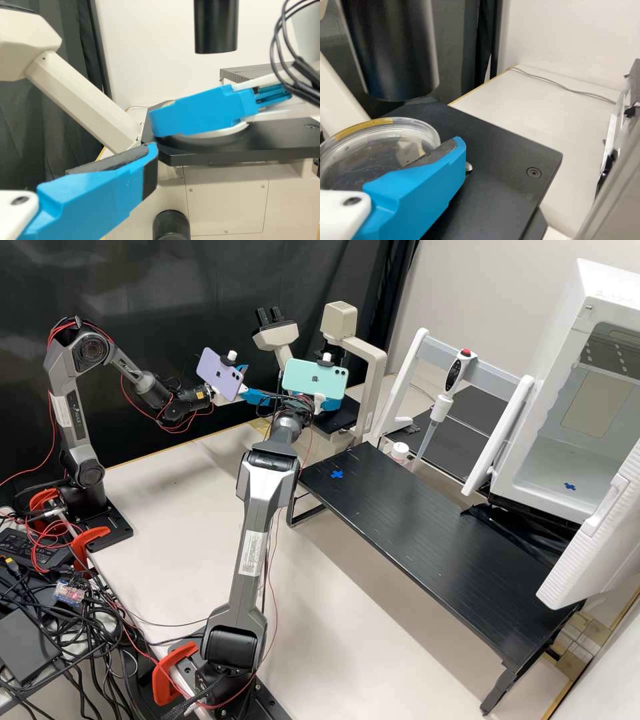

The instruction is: Move the petri dish to the microscope

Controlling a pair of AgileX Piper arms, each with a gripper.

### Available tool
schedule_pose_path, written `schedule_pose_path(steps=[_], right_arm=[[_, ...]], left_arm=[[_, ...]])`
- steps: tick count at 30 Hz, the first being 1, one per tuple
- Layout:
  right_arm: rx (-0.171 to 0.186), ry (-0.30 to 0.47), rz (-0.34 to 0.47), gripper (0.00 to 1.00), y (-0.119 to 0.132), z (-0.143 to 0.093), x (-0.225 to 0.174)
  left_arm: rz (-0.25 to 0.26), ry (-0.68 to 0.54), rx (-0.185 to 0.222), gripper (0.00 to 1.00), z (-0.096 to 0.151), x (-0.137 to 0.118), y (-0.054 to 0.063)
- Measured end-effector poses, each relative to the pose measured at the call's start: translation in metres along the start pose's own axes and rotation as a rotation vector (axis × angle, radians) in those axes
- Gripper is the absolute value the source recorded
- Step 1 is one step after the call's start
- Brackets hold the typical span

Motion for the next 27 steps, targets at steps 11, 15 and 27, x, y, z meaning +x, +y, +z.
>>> schedule_pose_path(steps=[11, 15, 27], right_arm=[[0.003, -0.002, 0.011, 0.00, 0.0029, 0.0024, 0.0032], [0.002, 0.000, 0.013, 0.00, 0.0031, 0.0020, 0.0040], [0.002, 0.000, 0.013, 0.00, 0.0030, 0.0021, 0.0040]], left_arm=[[0.000, 0.000, 0.000, 1.00, 0.0000, 0.0000, 0.0000], [0.000, 0.000, 0.000, 1.00, 0.0000, 0.0000, 0.0000], [0.000, 0.000, 0.000, 1.00, 0.0000, 0.0000, 0.0000]])
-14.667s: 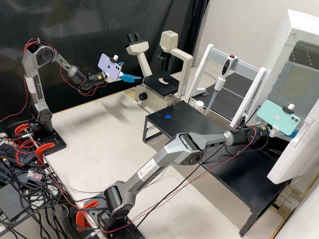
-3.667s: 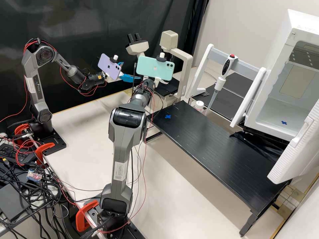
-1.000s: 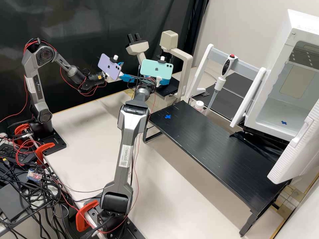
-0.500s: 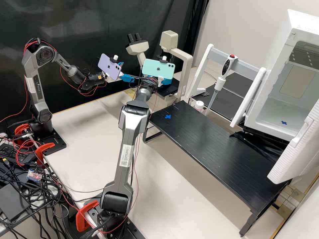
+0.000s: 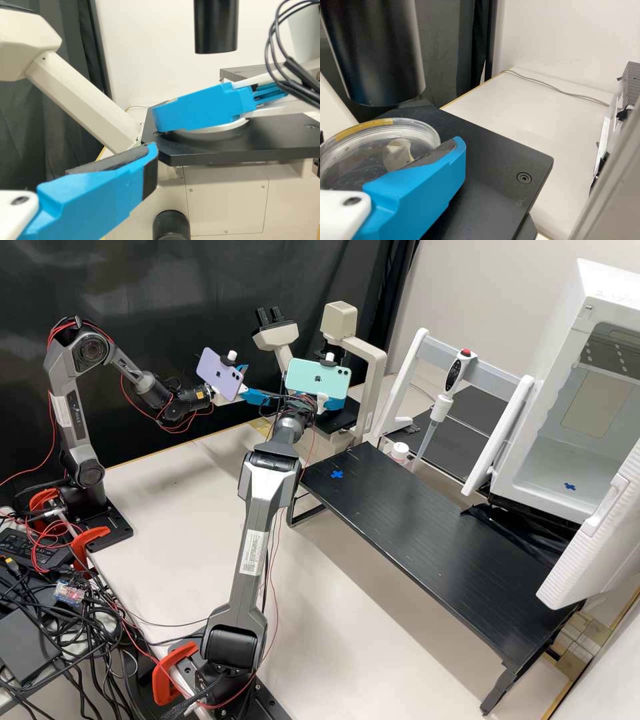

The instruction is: Move the petri dish to the microscope

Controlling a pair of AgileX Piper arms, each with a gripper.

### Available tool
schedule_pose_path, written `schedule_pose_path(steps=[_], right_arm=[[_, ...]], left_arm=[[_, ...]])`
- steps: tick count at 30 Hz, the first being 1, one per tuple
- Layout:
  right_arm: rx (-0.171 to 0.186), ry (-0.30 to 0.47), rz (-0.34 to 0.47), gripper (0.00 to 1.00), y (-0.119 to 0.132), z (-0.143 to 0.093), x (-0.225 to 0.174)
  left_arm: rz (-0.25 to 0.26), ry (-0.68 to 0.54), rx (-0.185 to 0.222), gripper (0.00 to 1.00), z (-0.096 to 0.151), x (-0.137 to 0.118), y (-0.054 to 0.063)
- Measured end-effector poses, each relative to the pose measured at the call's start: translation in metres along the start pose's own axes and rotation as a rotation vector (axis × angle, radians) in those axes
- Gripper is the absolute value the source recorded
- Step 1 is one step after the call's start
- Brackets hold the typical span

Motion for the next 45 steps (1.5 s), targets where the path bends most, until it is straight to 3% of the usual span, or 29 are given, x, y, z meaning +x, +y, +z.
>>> schedule_pose_path(steps=[7, 22, 23, 45], right_arm=[[-0.022, -0.019, 0.014, 0.00, 0.0013, 0.0017, 0.0000], [-0.023, -0.033, 0.024, 0.00, 0.0022, 0.0029, -0.0001], [-0.023, -0.033, 0.024, 1.00, 0.0022, 0.0029, -0.0001], [-0.039, -0.069, 0.031, 1.00, 0.0010, 0.0084, -0.0014]], left_arm=[[0.000, 0.000, 0.000, 1.00, 0.0000, 0.0000, 0.0000], [0.000, 0.000, 0.000, 1.00, 0.0000, 0.0000, 0.0000], [0.000, 0.000, 0.000, 1.00, 0.0000, 0.0000, 0.0000], [0.000, 0.000, 0.000, 1.00, 0.0000, 0.0000, 0.0000]])
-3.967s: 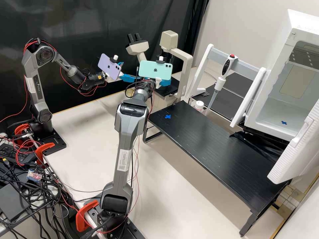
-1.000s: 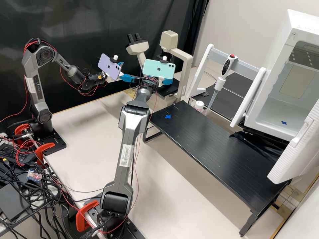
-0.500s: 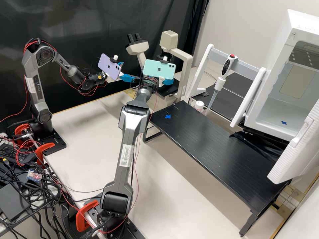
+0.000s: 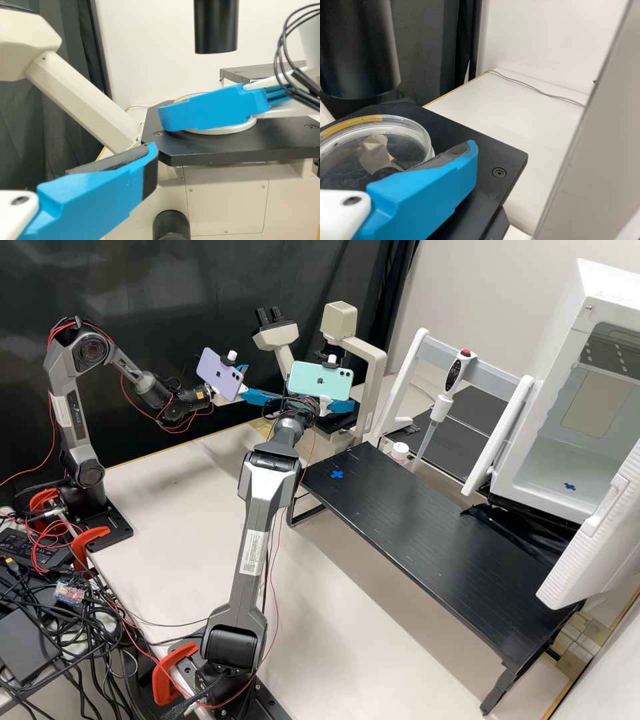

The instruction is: Move the petri dish to the microscope

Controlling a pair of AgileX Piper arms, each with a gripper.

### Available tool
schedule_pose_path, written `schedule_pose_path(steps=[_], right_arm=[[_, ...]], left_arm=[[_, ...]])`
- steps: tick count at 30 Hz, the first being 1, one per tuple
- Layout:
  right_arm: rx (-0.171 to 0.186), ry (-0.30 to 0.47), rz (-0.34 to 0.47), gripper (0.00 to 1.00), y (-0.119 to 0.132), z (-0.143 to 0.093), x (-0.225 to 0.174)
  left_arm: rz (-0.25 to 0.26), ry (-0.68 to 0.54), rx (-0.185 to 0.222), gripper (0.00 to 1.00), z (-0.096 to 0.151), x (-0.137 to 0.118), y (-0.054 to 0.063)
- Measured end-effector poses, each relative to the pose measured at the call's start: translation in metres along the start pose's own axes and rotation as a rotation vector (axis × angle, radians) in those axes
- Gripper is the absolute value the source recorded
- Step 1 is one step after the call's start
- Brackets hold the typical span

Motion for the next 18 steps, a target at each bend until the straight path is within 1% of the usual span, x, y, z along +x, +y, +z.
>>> schedule_pose_path(steps=[7, 9, 18], right_arm=[[-0.006, -0.014, -0.012, 1.00, 0.002, 0.002, -0.010], [-0.016, -0.020, -0.017, 1.00, 0.003, 0.002, -0.015], [-0.033, -0.034, -0.030, 1.00, 0.009, 0.005, -0.043]], left_arm=[[0.000, 0.000, 0.000, 1.00, 0.000, 0.000, 0.000], [0.000, 0.000, 0.000, 1.00, 0.000, 0.000, 0.000], [0.000, 0.000, 0.000, 1.00, 0.000, 0.000, 0.000]])
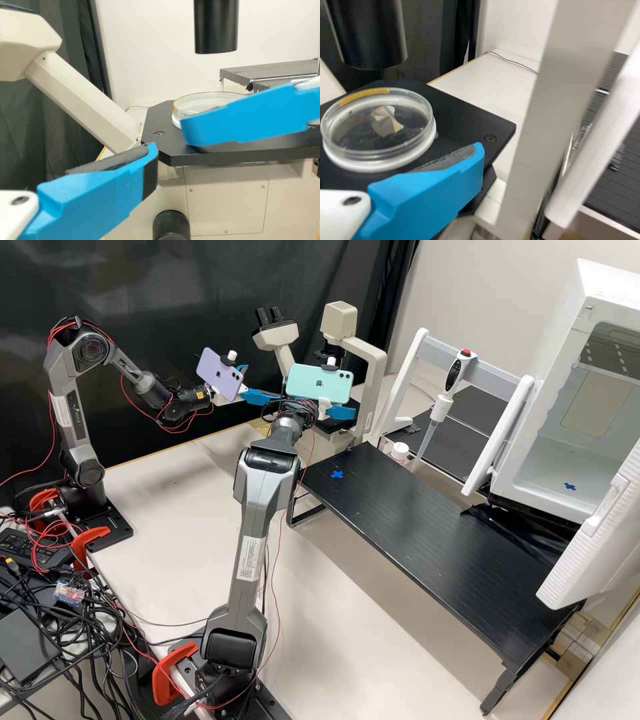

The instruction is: Move the petri dish to the microscope

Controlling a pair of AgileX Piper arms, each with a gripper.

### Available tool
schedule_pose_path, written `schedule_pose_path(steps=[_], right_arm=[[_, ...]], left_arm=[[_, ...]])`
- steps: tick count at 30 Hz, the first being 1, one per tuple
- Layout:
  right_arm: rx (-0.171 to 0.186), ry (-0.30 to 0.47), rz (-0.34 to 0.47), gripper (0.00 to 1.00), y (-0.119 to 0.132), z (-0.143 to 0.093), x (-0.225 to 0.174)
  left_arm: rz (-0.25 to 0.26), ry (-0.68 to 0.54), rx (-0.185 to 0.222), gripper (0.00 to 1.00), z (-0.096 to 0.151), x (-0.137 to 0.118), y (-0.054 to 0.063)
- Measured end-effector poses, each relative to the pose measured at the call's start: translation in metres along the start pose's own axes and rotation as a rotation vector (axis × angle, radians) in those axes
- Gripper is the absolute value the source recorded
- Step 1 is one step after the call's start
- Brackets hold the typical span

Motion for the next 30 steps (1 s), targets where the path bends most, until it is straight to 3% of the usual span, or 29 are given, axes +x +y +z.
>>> schedule_pose_path(steps=[4, 14, 19, 24, 27, 30], right_arm=[[-0.022, 0.015, 0.017, 1.00, 0.002, 0.002, -0.014], [-0.017, 0.036, 0.112, 1.00, 0.014, 0.025, -0.067], [-0.003, 0.063, 0.307, 1.00, 0.038, 0.056, -0.116], [0.042, 0.078, 0.531, 1.00, 0.062, 0.091, -0.158], [0.065, 0.068, 0.598, 1.00, 0.069, 0.111, -0.173], [0.080, 0.054, 0.607, 1.00, 0.069, 0.127, -0.183]], left_arm=[[0.000, 0.000, 0.000, 1.00, 0.000, 0.000, 0.000], [0.000, 0.000, 0.000, 1.00, 0.000, 0.000, 0.000], [0.000, 0.000, 0.000, 1.00, 0.000, 0.000, 0.000], [0.000, 0.000, 0.000, 1.00, 0.000, 0.000, 0.000], [0.000, 0.000, 0.000, 1.00, 0.000, 0.000, 0.000], [0.000, 0.000, 0.000, 1.00, 0.000, 0.000, 0.000]])
